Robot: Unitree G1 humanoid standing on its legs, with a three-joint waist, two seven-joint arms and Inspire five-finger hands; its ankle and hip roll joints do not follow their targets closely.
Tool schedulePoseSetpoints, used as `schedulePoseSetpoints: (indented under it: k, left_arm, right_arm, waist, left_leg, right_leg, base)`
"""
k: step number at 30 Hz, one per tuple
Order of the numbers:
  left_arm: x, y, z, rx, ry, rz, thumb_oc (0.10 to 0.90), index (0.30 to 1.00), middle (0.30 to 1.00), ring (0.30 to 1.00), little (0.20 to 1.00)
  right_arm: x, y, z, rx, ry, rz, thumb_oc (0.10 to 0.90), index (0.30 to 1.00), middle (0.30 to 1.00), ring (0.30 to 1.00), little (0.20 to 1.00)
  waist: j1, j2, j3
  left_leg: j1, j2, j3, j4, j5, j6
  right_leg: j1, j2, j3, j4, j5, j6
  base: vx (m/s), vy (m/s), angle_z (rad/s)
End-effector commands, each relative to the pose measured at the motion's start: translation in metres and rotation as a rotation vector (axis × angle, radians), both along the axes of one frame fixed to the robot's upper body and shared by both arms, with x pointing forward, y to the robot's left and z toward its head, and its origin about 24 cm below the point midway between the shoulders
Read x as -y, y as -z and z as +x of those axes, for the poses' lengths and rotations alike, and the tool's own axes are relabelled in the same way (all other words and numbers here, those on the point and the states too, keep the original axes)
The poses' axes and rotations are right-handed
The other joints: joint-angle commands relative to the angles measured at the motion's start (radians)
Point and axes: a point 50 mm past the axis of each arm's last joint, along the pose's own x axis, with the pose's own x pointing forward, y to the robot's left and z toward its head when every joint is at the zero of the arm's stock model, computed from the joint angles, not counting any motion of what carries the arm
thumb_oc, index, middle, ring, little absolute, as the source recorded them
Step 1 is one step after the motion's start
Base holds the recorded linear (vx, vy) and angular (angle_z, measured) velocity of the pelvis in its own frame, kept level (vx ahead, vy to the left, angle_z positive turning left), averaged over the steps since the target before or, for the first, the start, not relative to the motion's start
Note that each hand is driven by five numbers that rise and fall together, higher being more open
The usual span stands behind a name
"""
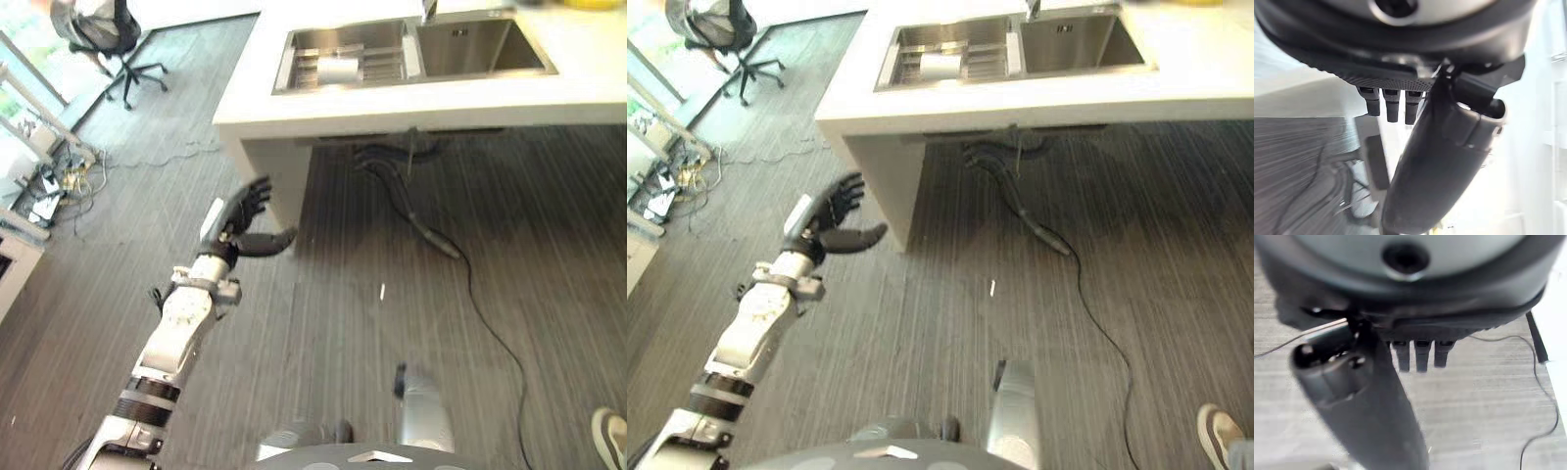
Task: Place the dishes in the dishwasher.
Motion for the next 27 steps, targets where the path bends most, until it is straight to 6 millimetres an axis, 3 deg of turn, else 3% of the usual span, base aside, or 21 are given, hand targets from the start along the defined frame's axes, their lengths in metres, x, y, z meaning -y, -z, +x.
schedulePoseSetpoints:
  k: [1, 3, 5, 8, 10, 12, 14, 15, 19, 21, 23, 27]
  left_arm:
    - [-0.003, -0.043, 0.016, 0.219, -0.014, 0.028, 0.8, 0.9, 0.9, 0.9, 0.9]
    - [0.003, -0.063, 0.016, 0.309, 0.013, 0.051, 0.8, 0.9, 0.9, 0.9, 0.9]
    - [0.013, -0.074, 0.012, 0.376, 0.053, 0.019, 0.8, 0.9, 0.9, 0.9, 0.9]
    - [0.027, -0.073, 0.012, 0.389, 0.114, -0.037, 0.8, 0.9, 0.9, 0.9, 0.9]
    - [0.036, -0.072, 0.014, 0.39, 0.146, -0.074, 0.8, 0.9, 0.9, 0.9, 0.9]
    - [0.048, -0.071, 0.015, 0.381, 0.181, -0.095, 0.8, 0.9, 0.9, 0.9, 0.9]
    - [0.052, -0.071, 0.016, 0.378, 0.199, -0.115, 0.8, 0.9, 0.9, 0.9, 0.9]
    - [0.057, -0.066, 0.015, 0.36, 0.207, -0.13, 0.8, 0.9, 0.9, 0.9, 0.9]
    - [0.066, -0.062, 0.019, 0.336, 0.236, -0.12, 0.8, 0.9, 0.9, 0.9, 0.9]
    - [0.068, -0.059, 0.019, 0.325, 0.24, -0.119, 0.8, 0.9, 0.9, 0.9, 0.9]
    - [0.07, -0.057, 0.019, 0.314, 0.25, -0.109, 0.8, 0.9, 0.9, 0.9, 0.9]
    - [0.068, -0.056, 0.02, 0.303, 0.245, -0.086, 0.8, 0.9, 0.9, 0.9, 0.9]
  right_arm:
    - [0.021, -0.01, 0.016, 0.024, 0.0, -0.04, 0.8, 0.9, 0.9, 0.9, 0.9]
    - [0.016, -0.008, 0.0, -0.039, 0.02, -0.005, 0.8, 0.9, 0.9, 0.9, 0.9]
    - [0.016, -0.008, -0.004, -0.049, 0.021, -0.005, 0.8, 0.9, 0.9, 0.9, 0.9]
    - [0.017, -0.009, -0.001, -0.045, 0.018, -0.004, 0.8, 0.9, 0.9, 0.9, 0.9]
    - [0.022, -0.011, 0.01, -0.007, 0.019, -0.027, 0.8, 0.9, 0.9, 0.9, 0.9]
    - [0.027, -0.014, 0.03, 0.055, 0.011, -0.061, 0.8, 0.9, 0.9, 0.9, 0.9]
    - [0.028, -0.015, 0.037, 0.078, 0.009, -0.069, 0.8, 0.9, 0.9, 0.9, 0.9]
    - [0.031, -0.016, 0.041, 0.105, 0.011, -0.081, 0.8, 0.9, 0.9, 0.9, 0.9]
    - [0.033, -0.018, 0.049, 0.139, 0.015, -0.091, 0.8, 0.9, 0.9, 0.9, 0.9]
    - [0.026, -0.015, 0.052, 0.149, 0.014, -0.078, 0.8, 0.9, 0.9, 0.9, 0.9]
    - [0.015, -0.008, 0.039, 0.11, 0.024, -0.042, 0.8, 0.9, 0.9, 0.9, 0.9]
    - [0.006, -0.003, 0.024, 0.064, 0.032, -0.014, 0.8, 0.9, 0.9, 0.9, 0.9]
  waist:
    - [-0.013, 0.022, -0.002]
    - [-0.02, 0.008, -0.013]
    - [-0.02, 0.006, -0.036]
    - [-0.031, 0.02, -0.053]
    - [-0.043, 0.022, -0.056]
    - [-0.044, 0.012, -0.049]
    - [-0.038, 0.009, -0.048]
    - [-0.026, 0.004, -0.053]
    - [-0.028, -0.001, -0.047]
    - [-0.034, 0.018, -0.058]
    - [-0.043, 0.036, -0.073]
    - [-0.043, 0.04, -0.076]
  left_leg:
    - [-0.128, -0.007, 0.034, -0.094, 0.023, 0.009]
    - [-0.082, -0.016, 0.032, -0.089, -0.013, -0.008]
    - [-0.07, -0.012, 0.009, -0.051, -0.048, -0.017]
    - [-0.066, 0.012, -0.001, 0.005, -0.039, -0.044]
    - [-0.102, 0.023, 0.004, 0.147, 0.033, -0.087]
    - [-0.217, 0.046, 0.049, 0.367, 0.115, -0.113]
    - [-0.246, 0.067, 0.077, 0.36, 0.1, -0.102]
    - [-0.27, 0.086, 0.105, 0.256, 0.062, -0.081]
    - [-0.304, 0.109, 0.145, 0.149, 0.067, -0.09]
    - [-0.262, 0.114, 0.152, 0.057, 0.062, -0.085]
    - [-0.207, 0.101, 0.145, -0.021, 0.067, -0.087]
    - [-0.181, 0.092, 0.139, -0.052, 0.057, -0.079]
  right_leg:
    - [0.433, 0.122, 0.06, -0.77, 0.204, 0.117]
    - [0.432, 0.128, 0.088, -0.852, 0.252, 0.137]
    - [0.464, 0.117, 0.119, -0.827, 0.259, 0.122]
    - [0.484, 0.128, 0.131, -0.788, 0.24, 0.103]
    - [0.516, 0.132, 0.131, -0.771, 0.213, 0.078]
    - [0.581, 0.126, 0.121, -0.771, 0.163, 0.041]
    - [0.597, 0.12, 0.118, -0.771, 0.149, 0.036]
    - [0.621, 0.109, 0.108, -0.786, 0.135, 0.034]
    - [0.639, 0.091, 0.088, -0.805, 0.131, 0.042]
    - [0.65, 0.099, 0.082, -0.82, 0.124, 0.05]
    - [0.67, 0.099, 0.079, -0.856, 0.134, 0.058]
    - [0.683, 0.096, 0.087, -0.876, 0.143, 0.066]
  base:
    - [0.44, -0.216, 0.71]
    - [0.47, -0.296, 0.94]
    - [0.33, -0.238, 1.07]
    - [0.26, -0.212, 0.68]
    - [0.17, -0.212, 0.17]
    - [0.25, -0.304, 0.3]
    - [0.18, -0.143, 0.21]
    - [0.13, -0.036, -0.09]
    - [0.11, -0.024, 0.03]
    - [0.13, 0.069, 0.22]
    - [0.16, 0.097, -0.45]
    - [0.07, 0.061, -0.4]
